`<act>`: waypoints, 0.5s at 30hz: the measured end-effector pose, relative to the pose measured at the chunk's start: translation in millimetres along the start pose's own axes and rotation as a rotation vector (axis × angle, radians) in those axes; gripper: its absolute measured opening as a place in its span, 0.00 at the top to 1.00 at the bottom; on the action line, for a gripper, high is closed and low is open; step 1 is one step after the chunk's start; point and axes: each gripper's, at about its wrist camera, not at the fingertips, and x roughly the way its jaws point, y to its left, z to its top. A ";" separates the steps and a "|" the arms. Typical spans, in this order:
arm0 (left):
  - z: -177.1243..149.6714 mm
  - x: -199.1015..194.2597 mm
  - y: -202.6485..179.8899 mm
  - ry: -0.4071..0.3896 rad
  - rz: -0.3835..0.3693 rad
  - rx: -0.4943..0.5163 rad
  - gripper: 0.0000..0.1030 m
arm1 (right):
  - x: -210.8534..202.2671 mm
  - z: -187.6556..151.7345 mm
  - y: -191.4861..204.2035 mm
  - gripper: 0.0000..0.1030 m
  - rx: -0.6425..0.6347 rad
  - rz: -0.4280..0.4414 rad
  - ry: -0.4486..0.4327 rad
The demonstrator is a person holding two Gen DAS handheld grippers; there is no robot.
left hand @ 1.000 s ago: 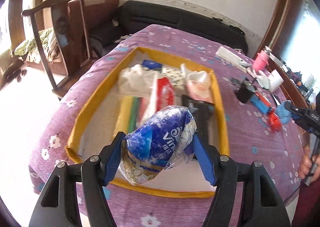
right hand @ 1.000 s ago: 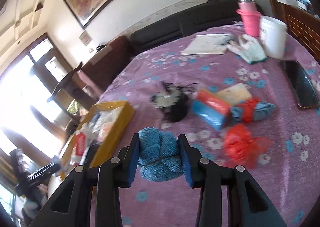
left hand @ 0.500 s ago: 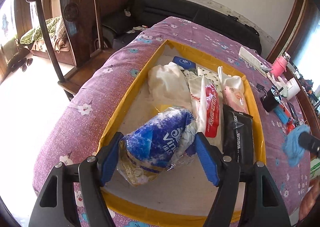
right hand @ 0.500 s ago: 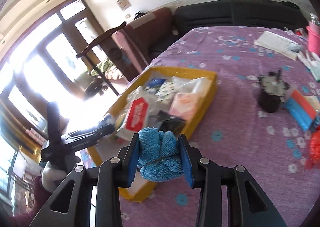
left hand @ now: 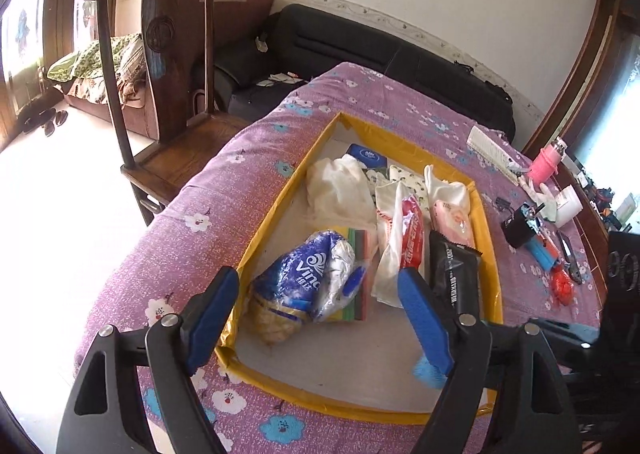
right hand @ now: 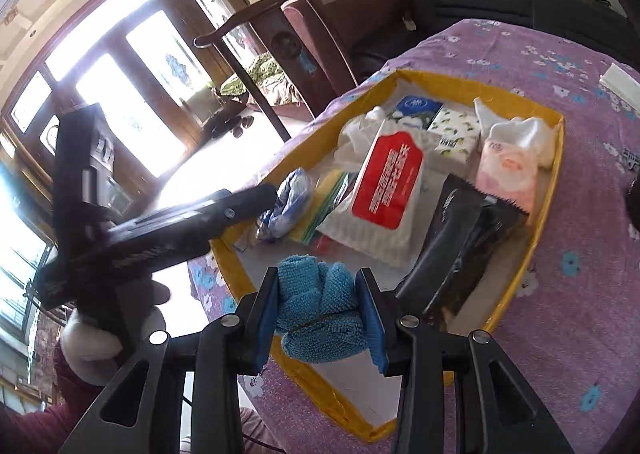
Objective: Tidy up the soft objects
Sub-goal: 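Place the Vinda bag in the tray with the left tool while the right tool drops the blue cloth there, then move both tools back over the table toward the blue-and-red sponge bag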
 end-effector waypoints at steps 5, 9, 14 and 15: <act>-5.1 -17.8 -2.5 -0.034 -0.004 -0.013 0.21 | 9.7 0.8 2.6 0.58 -0.039 -0.059 -0.004; -10.3 -30.7 -8.5 -0.056 0.003 -0.011 0.20 | 15.9 5.1 1.6 0.49 -0.039 -0.080 -0.016; -14.8 -41.3 -14.4 -0.071 0.005 0.003 0.20 | 1.6 4.6 3.5 0.33 -0.032 -0.042 -0.055; -15.9 -43.0 -15.9 -0.073 0.007 0.004 0.20 | -3.5 3.9 4.1 0.31 -0.036 -0.047 -0.064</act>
